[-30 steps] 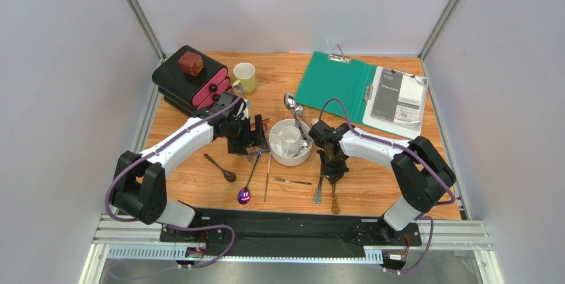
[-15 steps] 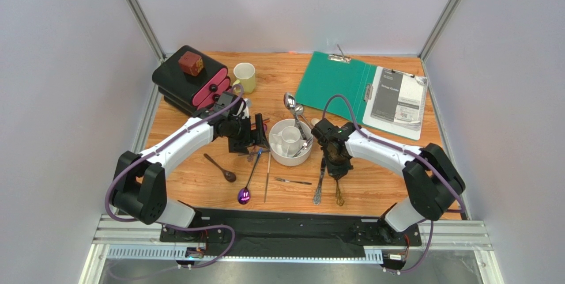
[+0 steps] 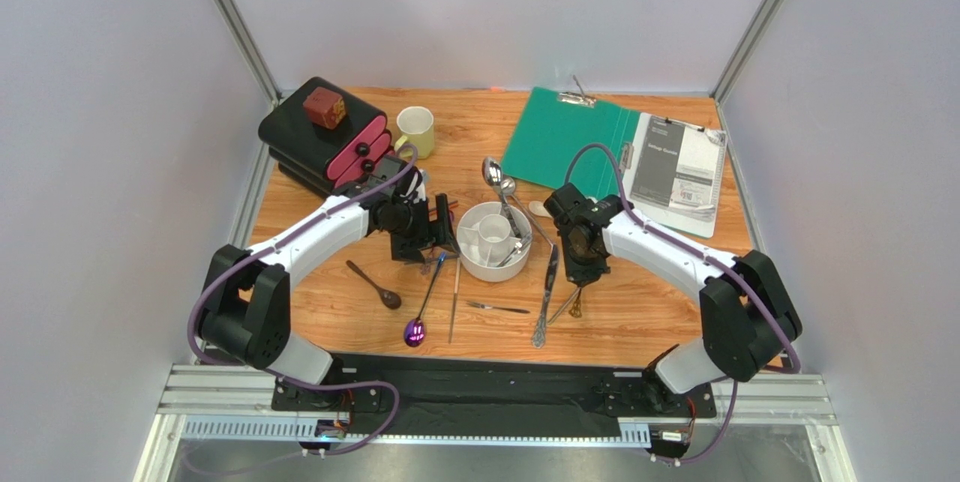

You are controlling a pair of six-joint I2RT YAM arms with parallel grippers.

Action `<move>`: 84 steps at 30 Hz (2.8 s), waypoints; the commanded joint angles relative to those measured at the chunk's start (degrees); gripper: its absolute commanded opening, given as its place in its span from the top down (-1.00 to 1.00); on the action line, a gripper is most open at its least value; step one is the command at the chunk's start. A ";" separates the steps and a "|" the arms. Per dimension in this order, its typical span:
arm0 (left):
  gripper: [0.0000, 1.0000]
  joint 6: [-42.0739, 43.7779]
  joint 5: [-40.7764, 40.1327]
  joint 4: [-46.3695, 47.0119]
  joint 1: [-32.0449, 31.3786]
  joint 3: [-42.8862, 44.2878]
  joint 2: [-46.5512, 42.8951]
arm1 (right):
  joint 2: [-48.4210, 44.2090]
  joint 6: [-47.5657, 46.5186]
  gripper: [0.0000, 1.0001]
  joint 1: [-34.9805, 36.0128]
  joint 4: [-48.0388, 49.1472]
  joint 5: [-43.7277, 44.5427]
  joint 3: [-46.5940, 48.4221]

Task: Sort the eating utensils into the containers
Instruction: Pick up the spoon from the center of the board.

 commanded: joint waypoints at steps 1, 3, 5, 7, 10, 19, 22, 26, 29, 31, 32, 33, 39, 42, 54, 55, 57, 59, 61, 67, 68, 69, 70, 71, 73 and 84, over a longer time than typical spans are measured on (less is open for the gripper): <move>-0.79 -0.76 0.93 0.83 0.12 2.29 0.33 | 3.83 -1.49 1.00 -1.82 2.64 -1.60 -1.05; -0.80 -0.58 0.93 0.75 0.12 2.29 0.33 | 5.16 -1.93 1.00 -1.82 3.69 -2.40 -1.31; -0.80 -0.41 0.84 0.31 0.12 2.29 0.24 | 6.83 -2.01 1.00 -1.91 4.31 -2.84 -1.14; -0.80 -0.05 0.49 -0.13 0.21 2.12 -0.19 | 8.67 -1.93 1.00 -2.00 4.58 -3.01 -0.35; -0.80 0.82 -0.30 -0.83 0.12 2.12 -1.16 | 9.12 -1.31 0.93 -2.00 3.79 -3.36 0.70; -0.80 3.46 -1.62 -2.16 0.21 2.38 -2.31 | 9.29 -0.69 0.32 -2.09 1.76 -0.82 3.87; -0.80 3.46 -1.27 -1.72 0.21 2.47 -1.96 | 11.22 -0.96 0.29 -2.00 1.76 -1.25 5.01; -0.80 3.37 -0.57 -1.19 0.21 2.82 -1.08 | 12.46 -0.26 0.30 -2.18 0.71 -1.17 5.80; -0.79 3.20 -0.04 -1.10 0.21 2.91 -0.11 | 11.58 0.09 0.28 -2.52 0.88 -0.64 4.84; -0.79 3.20 0.05 -1.01 0.21 3.08 0.24 | 10.18 0.18 0.29 -2.87 1.15 -0.64 3.53; -0.80 3.11 -0.12 -1.01 0.21 3.43 0.24 | 9.56 0.27 0.29 -3.05 1.24 -0.73 3.17; -0.80 3.11 -0.13 -1.01 0.21 3.61 0.59 | 8.17 0.27 0.29 -3.32 1.32 -0.64 2.73; -0.80 2.67 1.36 -0.84 0.21 5.54 4.36 | 7.27 0.18 0.28 -5.25 2.99 -2.04 -0.08; -0.79 2.58 1.72 -0.84 0.21 6.51 5.42 | 8.15 -0.08 0.28 -6.30 5.09 -4.06 -1.93; -0.79 3.99 0.58 -2.59 0.21 6.34 4.03 | 11.76 -1.31 0.99 -7.62 8.01 -13.48 -3.25; -0.79 4.08 0.49 -2.68 0.21 6.16 3.76 | 11.41 -1.31 1.00 -7.62 7.83 -12.86 -3.07; -0.79 4.34 0.31 -2.68 0.21 5.98 3.15 | 10.26 -1.05 0.99 -7.62 6.87 -12.07 -2.64; -0.79 4.52 0.05 -2.59 0.21 5.98 2.70 | 8.78 -0.70 1.00 -7.62 5.64 -10.67 -1.50; -0.79 4.61 -0.04 -2.24 0.21 5.81 2.35 | 7.63 -0.61 1.00 -7.62 4.24 -9.78 0.08; -0.80 4.25 -0.91 -1.45 0.82 4.75 1.04 | 0.87 -0.08 1.00 -7.63 0.81 -6.18 5.61; -0.80 4.17 -0.92 -1.10 1.00 4.58 0.86 | -0.01 -0.08 1.00 -7.62 0.10 -5.92 6.67; -0.80 3.73 -0.92 -0.93 1.35 4.14 0.60 | -0.72 -0.17 1.00 -7.62 -0.51 -5.13 7.64; -0.81 3.55 -0.74 -0.66 1.44 3.88 0.51 | -1.77 -0.34 1.00 -7.62 -1.65 -4.60 8.69; -0.80 3.29 -0.48 -0.23 1.61 3.61 0.59 | -2.39 -0.61 1.00 -7.62 -2.19 -4.07 10.88; -0.81 2.76 0.66 0.22 2.05 3.08 0.94 | -3.53 -1.75 1.00 -7.62 -2.80 -3.10 13.09; -0.80 0.91 2.42 0.48 2.32 5.28 4.37 | 1.72 -11.33 1.00 -7.62 10.03 -8.55 30.99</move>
